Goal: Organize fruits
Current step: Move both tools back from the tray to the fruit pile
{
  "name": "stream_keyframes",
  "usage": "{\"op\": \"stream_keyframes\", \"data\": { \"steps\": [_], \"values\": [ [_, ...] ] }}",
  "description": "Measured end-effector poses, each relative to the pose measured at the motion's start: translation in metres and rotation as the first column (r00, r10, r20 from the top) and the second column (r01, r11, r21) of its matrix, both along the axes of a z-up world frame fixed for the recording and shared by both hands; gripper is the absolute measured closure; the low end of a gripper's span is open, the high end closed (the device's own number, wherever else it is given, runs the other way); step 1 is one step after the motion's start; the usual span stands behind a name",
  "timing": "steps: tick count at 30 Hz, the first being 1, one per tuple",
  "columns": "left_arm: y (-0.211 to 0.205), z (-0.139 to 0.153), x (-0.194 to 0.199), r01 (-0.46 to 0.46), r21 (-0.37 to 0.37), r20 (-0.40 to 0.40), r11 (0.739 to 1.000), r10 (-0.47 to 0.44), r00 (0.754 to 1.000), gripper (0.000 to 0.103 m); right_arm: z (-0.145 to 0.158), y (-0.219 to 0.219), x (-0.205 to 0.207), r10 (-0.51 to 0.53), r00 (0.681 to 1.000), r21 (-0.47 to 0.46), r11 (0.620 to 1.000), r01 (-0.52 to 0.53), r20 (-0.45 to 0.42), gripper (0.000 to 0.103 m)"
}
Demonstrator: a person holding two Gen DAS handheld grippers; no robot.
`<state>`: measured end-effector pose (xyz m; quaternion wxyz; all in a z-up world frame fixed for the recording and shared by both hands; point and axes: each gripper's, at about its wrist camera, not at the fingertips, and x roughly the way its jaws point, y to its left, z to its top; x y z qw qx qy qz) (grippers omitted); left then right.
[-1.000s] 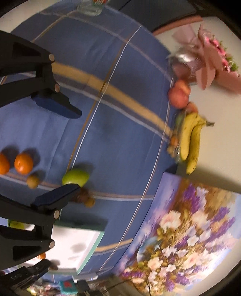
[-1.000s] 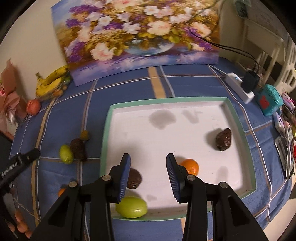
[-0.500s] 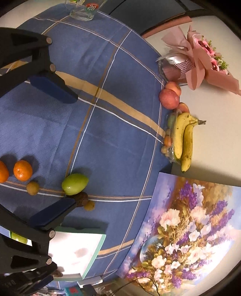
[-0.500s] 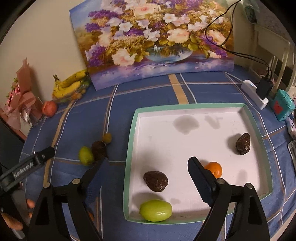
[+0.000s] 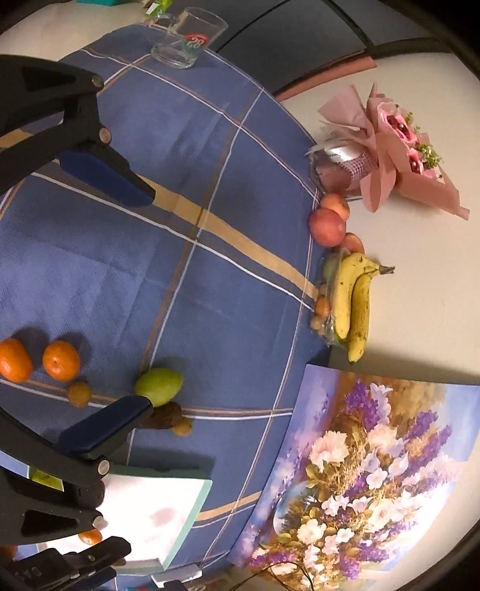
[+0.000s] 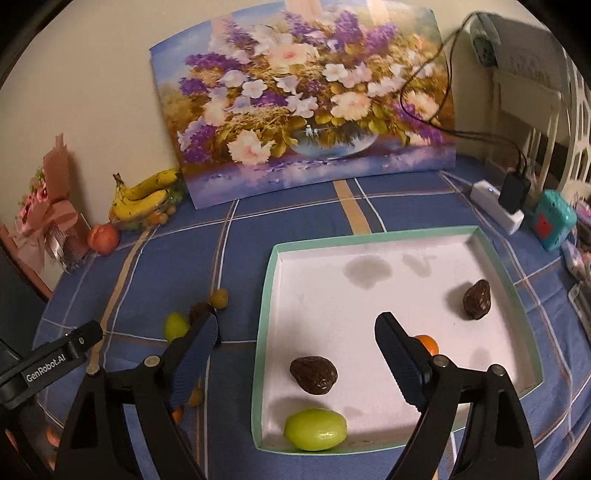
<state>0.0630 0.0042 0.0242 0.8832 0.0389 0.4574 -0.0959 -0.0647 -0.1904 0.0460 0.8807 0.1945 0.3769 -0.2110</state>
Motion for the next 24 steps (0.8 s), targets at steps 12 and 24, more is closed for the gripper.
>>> {"op": "stream_keyframes", "data": {
  "steps": [12, 24],
  "values": [
    [0.034, -0.016, -0.01, -0.022, -0.123, -0.066, 0.992, 0.013, 0.998, 0.0, -0.014, 0.02, -0.011, 0.054, 0.998, 0.127, 0.991, -0.05, -0.026, 0.015],
    [0.037, -0.035, -0.006, -0.002, -0.19, -0.191, 0.982, -0.035, 0.981, 0.001, -0.014, 0.03, -0.013, 0.074, 0.997, 0.145, 0.987, -0.068, -0.032, 0.015]
  ]
}}
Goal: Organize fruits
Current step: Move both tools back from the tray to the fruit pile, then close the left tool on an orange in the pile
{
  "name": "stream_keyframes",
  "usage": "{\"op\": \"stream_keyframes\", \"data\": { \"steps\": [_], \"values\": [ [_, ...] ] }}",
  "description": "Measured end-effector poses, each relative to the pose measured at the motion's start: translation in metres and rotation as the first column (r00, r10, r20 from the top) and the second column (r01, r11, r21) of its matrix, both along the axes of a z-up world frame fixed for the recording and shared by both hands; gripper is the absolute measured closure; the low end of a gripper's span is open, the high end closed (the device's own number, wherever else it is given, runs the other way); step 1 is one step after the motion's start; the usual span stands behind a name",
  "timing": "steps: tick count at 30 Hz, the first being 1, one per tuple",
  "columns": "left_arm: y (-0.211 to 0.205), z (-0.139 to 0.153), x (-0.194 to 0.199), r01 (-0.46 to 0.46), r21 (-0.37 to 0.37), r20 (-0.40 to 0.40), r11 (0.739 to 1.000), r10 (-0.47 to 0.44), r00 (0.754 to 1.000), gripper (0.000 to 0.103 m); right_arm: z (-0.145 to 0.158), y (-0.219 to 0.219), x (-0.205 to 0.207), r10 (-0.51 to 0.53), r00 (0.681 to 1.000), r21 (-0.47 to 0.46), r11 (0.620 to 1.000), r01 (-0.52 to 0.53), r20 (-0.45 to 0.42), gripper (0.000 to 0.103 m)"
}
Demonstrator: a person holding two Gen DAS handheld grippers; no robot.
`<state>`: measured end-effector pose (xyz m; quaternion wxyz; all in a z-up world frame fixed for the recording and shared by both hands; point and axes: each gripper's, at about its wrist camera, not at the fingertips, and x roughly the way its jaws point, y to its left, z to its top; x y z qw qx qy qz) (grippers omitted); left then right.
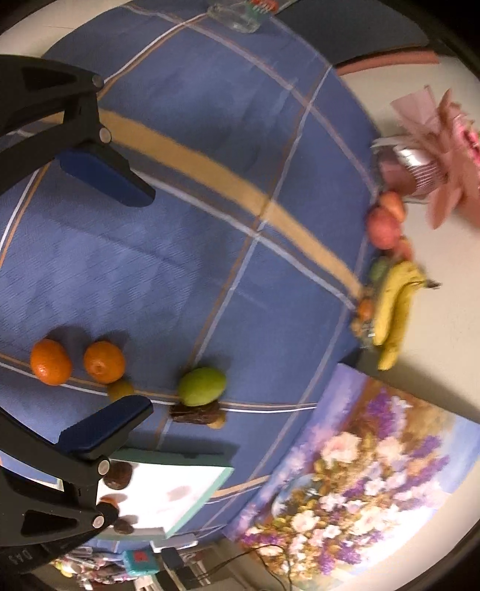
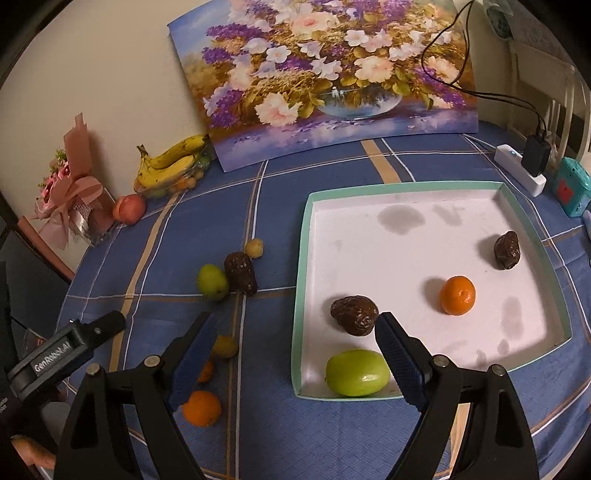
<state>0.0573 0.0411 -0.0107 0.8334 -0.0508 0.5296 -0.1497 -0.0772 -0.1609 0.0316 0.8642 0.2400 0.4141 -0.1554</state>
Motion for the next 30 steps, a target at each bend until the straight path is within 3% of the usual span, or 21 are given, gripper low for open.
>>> {"op": "stream_keyframes", "data": {
  "steps": [3, 5, 8, 12, 16, 22, 23, 30],
  "values": [
    [-0.009, -0.013, 0.001, 0.034, -0.006, -0.064, 0.999, -0.034, 0.997, 0.003, -0.004, -0.005, 0.0, -0.023, 0.999, 0.029, 0.999, 0.024, -0.023, 0.015],
    [-0.015, -0.02, -0.001, 0.056, -0.009, -0.093, 0.998, -0.057, 0.994, 0.01, -0.007, -0.008, 0.0, -0.036, 0.998, 0.037, 0.999, 0.038, -0.049, 0.016],
    [-0.03, -0.027, -0.004, 0.107, 0.009, -0.12, 0.994, -0.105, 0.987, 0.017, -0.01, -0.01, 0.0, -0.044, 0.996, 0.026, 0.999, 0.047, -0.082, 0.027],
    [-0.045, -0.035, -0.009, 0.168, 0.022, -0.152, 0.986, -0.163, 0.975, 0.024, -0.014, -0.011, -0.001, -0.046, 0.994, 0.032, 0.998, 0.049, -0.096, 0.029],
    [-0.055, -0.042, -0.011, 0.2, 0.036, -0.174, 0.979, -0.191, 0.966, 0.043, -0.014, -0.01, -0.001, -0.043, 0.993, 0.024, 0.999, 0.046, -0.106, 0.032],
    [-0.064, -0.044, -0.011, 0.226, 0.035, -0.175, 0.974, -0.216, 0.961, 0.057, -0.016, -0.012, -0.001, -0.045, 0.993, 0.032, 0.998, 0.049, -0.111, 0.032],
    [-0.065, -0.045, -0.009, 0.229, 0.021, -0.182, 0.973, -0.222, 0.958, 0.065, -0.016, -0.012, -0.001, -0.045, 0.993, 0.032, 0.998, 0.049, -0.111, 0.032],
    [-0.051, -0.031, -0.006, 0.184, 0.008, -0.135, 0.983, -0.181, 0.974, 0.067, -0.019, -0.01, 0.002, -0.025, 0.993, 0.038, 0.999, 0.03, -0.12, 0.032]
  ]
}}
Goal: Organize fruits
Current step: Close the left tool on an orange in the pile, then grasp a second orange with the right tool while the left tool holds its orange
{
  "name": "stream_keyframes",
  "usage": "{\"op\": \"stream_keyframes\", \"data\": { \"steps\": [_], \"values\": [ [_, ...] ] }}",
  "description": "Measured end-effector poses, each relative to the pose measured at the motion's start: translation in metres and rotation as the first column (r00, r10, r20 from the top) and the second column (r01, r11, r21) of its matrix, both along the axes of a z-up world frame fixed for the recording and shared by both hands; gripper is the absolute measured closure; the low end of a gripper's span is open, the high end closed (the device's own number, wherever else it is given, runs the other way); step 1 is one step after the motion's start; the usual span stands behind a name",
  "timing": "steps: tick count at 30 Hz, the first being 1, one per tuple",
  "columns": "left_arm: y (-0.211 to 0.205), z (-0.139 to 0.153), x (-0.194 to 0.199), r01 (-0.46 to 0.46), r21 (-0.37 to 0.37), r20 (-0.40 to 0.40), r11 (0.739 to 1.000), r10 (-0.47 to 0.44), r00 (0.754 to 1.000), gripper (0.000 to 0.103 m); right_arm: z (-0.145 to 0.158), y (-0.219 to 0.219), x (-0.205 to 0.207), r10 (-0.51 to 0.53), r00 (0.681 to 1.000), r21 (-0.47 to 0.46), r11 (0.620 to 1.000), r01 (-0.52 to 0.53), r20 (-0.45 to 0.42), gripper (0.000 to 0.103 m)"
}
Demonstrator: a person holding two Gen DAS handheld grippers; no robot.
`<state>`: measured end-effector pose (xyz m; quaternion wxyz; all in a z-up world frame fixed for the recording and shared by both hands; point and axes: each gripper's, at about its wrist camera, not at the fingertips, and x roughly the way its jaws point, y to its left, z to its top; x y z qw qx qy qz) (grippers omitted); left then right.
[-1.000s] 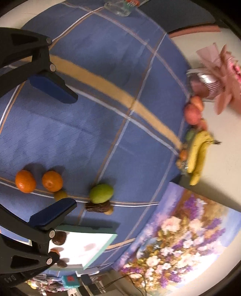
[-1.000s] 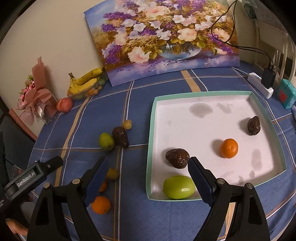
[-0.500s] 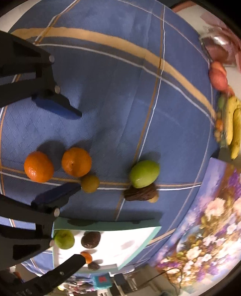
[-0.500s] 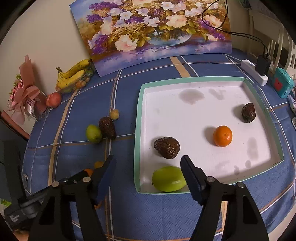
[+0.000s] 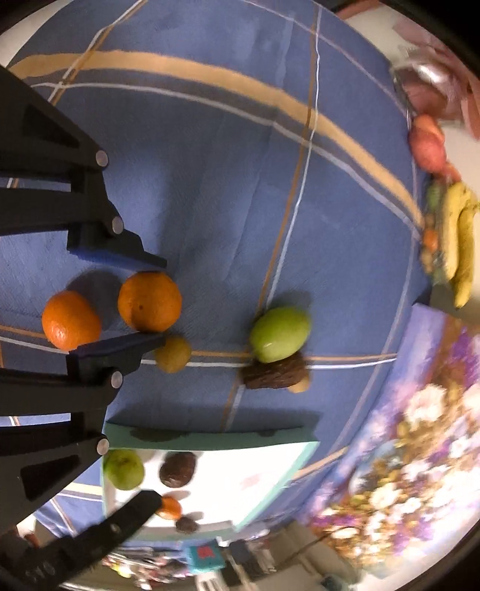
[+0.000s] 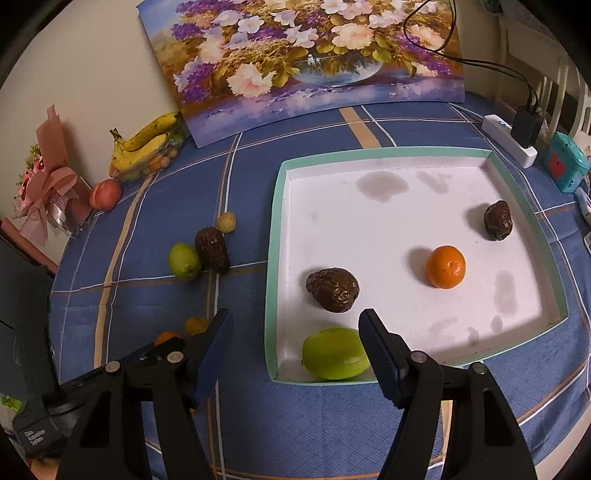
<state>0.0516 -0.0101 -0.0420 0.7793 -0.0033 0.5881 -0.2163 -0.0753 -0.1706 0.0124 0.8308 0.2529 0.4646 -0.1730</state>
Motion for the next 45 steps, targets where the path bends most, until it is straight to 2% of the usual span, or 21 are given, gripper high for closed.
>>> {"op": "stream_keyframes", "data": {
  "steps": [4, 7, 8, 11, 21, 29, 32, 41, 45],
  "values": [
    [0.024, 0.011, 0.006, -0.088, 0.021, 0.044, 0.996, 0.087, 0.995, 0.067, -0.002, 0.011, 0.007, 0.056, 0.998, 0.007, 0.998, -0.056, -0.006, 0.033],
    [0.042, 0.021, 0.012, -0.153, 0.095, 0.126, 0.984, 0.14, 0.982, 0.068, -0.004, 0.023, 0.013, 0.105, 0.994, 0.017, 0.994, -0.105, -0.007, 0.043],
    [0.047, 0.022, 0.014, -0.171, 0.098, 0.136, 0.98, 0.157, 0.978, 0.067, -0.005, 0.027, 0.014, 0.121, 0.993, 0.019, 0.993, -0.12, -0.008, 0.045],
    [0.061, 0.025, 0.018, -0.215, 0.069, 0.136, 0.974, 0.204, 0.969, 0.068, -0.01, 0.042, 0.021, 0.189, 0.982, 0.048, 0.981, -0.188, -0.011, 0.056],
    [0.077, 0.029, 0.025, -0.279, -0.001, 0.114, 0.96, 0.277, 0.954, 0.067, -0.029, 0.086, 0.035, 0.372, 0.927, 0.122, 0.923, -0.365, -0.042, 0.066],
    [0.079, 0.029, 0.023, -0.282, -0.017, 0.103, 0.959, 0.282, 0.954, 0.067, -0.04, 0.099, 0.038, 0.432, 0.902, 0.193, 0.887, -0.419, -0.029, 0.067],
    [0.079, 0.029, 0.024, -0.283, -0.015, 0.103, 0.959, 0.283, 0.954, 0.067, -0.047, 0.103, 0.041, 0.446, 0.894, 0.247, 0.87, -0.427, -0.024, 0.067],
    [0.08, 0.028, 0.025, -0.285, -0.017, 0.093, 0.958, 0.285, 0.954, 0.067, -0.052, 0.105, 0.045, 0.455, 0.89, 0.275, 0.859, -0.431, -0.025, 0.066],
    [0.079, 0.028, 0.025, -0.284, -0.017, 0.091, 0.959, 0.284, 0.955, 0.067, -0.051, 0.112, 0.046, 0.469, 0.883, 0.25, 0.859, -0.447, -0.032, 0.065]
  ]
}}
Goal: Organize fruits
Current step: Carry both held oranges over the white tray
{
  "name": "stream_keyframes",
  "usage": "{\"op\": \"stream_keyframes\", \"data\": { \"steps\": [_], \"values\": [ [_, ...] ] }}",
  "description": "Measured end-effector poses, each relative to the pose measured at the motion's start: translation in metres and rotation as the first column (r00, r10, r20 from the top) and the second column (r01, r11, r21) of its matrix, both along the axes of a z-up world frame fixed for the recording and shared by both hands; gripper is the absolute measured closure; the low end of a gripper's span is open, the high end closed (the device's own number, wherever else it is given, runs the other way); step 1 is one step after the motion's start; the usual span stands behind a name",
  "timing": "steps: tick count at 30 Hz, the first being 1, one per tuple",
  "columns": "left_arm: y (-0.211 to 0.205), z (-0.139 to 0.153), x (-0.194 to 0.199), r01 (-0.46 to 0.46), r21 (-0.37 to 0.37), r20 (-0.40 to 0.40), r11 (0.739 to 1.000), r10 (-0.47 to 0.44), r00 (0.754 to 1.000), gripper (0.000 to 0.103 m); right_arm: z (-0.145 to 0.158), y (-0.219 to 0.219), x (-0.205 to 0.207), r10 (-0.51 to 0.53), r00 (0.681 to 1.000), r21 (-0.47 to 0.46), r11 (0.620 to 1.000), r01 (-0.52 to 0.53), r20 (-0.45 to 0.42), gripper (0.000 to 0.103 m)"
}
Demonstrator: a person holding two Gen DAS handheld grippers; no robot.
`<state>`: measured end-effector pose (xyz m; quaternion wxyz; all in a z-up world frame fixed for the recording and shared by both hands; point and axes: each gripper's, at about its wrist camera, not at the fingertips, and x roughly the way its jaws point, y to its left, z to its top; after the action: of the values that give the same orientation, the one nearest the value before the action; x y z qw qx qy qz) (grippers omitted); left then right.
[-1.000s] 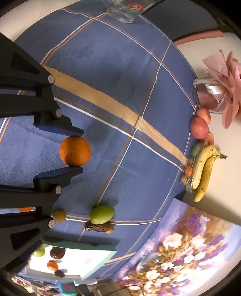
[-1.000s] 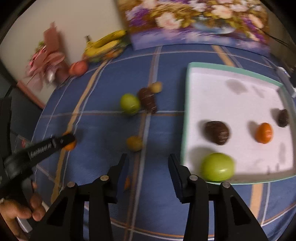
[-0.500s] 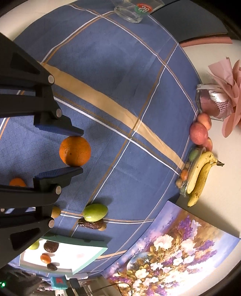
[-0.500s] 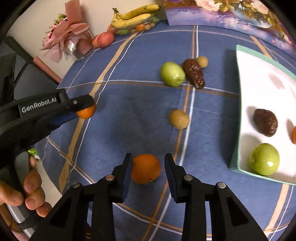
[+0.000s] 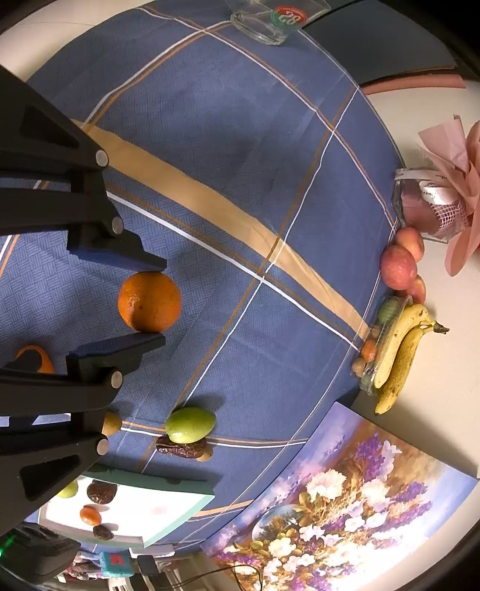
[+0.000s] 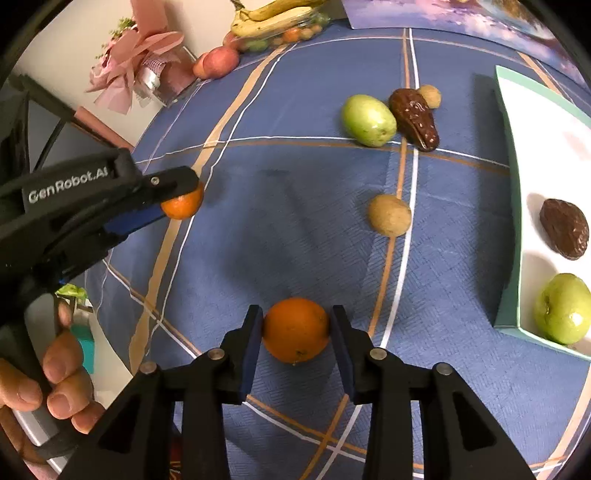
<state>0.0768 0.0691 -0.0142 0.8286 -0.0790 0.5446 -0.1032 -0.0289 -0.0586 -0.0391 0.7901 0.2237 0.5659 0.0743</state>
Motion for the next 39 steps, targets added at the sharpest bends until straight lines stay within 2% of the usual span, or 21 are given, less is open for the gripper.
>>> {"op": "stream_keyframes", "data": {
  "steps": [4, 10, 14, 18, 21, 24, 27, 34, 39],
  "values": [
    [0.0, 0.0, 0.0, -0.001, -0.004, 0.002, 1.0, 0.001, 1.0, 0.067, 0.002, -0.002, -0.001, -0.019, 1.0, -0.011, 1.0, 0.019, 0.003, 0.066],
    [-0.004, 0.003, -0.001, 0.011, -0.013, 0.009, 1.0, -0.011, 1.0, 0.067, 0.019, -0.028, -0.01, -0.129, 0.99, -0.029, 0.991, 0.13, 0.055, 0.066],
    [-0.011, 0.006, -0.004, 0.035, -0.02, 0.016, 0.999, -0.035, 0.999, 0.067, 0.033, -0.049, -0.019, -0.24, 0.966, -0.101, 0.963, 0.249, 0.095, 0.066],
    [-0.022, 0.008, -0.009, 0.076, -0.037, 0.015, 0.996, -0.076, 0.997, 0.067, 0.046, -0.077, -0.029, -0.349, 0.927, -0.154, 0.917, 0.368, 0.139, 0.066],
    [-0.035, 0.01, -0.014, 0.124, -0.052, 0.014, 0.991, -0.123, 0.992, 0.067, 0.05, -0.102, -0.038, -0.427, 0.892, -0.178, 0.876, 0.449, 0.148, 0.066],
    [-0.054, 0.012, -0.022, 0.18, -0.044, 0.014, 0.983, -0.179, 0.984, 0.067, 0.045, -0.134, -0.052, -0.522, 0.844, -0.208, 0.818, 0.536, 0.124, 0.066],
    [-0.075, 0.013, -0.032, 0.248, -0.045, 0.017, 0.968, -0.247, 0.969, 0.067, 0.037, -0.168, -0.069, -0.626, 0.775, -0.205, 0.75, 0.629, 0.086, 0.065],
    [-0.127, 0.018, -0.062, 0.424, -0.051, 0.042, 0.904, -0.422, 0.905, 0.067, 0.025, -0.218, -0.104, -0.758, 0.651, -0.187, 0.633, 0.751, 0.044, 0.065],
    [-0.157, 0.023, -0.075, 0.51, -0.064, 0.078, 0.858, -0.505, 0.86, 0.067, 0.025, -0.239, -0.126, -0.809, 0.586, -0.188, 0.569, 0.801, 0.048, 0.065]
  ]
}}
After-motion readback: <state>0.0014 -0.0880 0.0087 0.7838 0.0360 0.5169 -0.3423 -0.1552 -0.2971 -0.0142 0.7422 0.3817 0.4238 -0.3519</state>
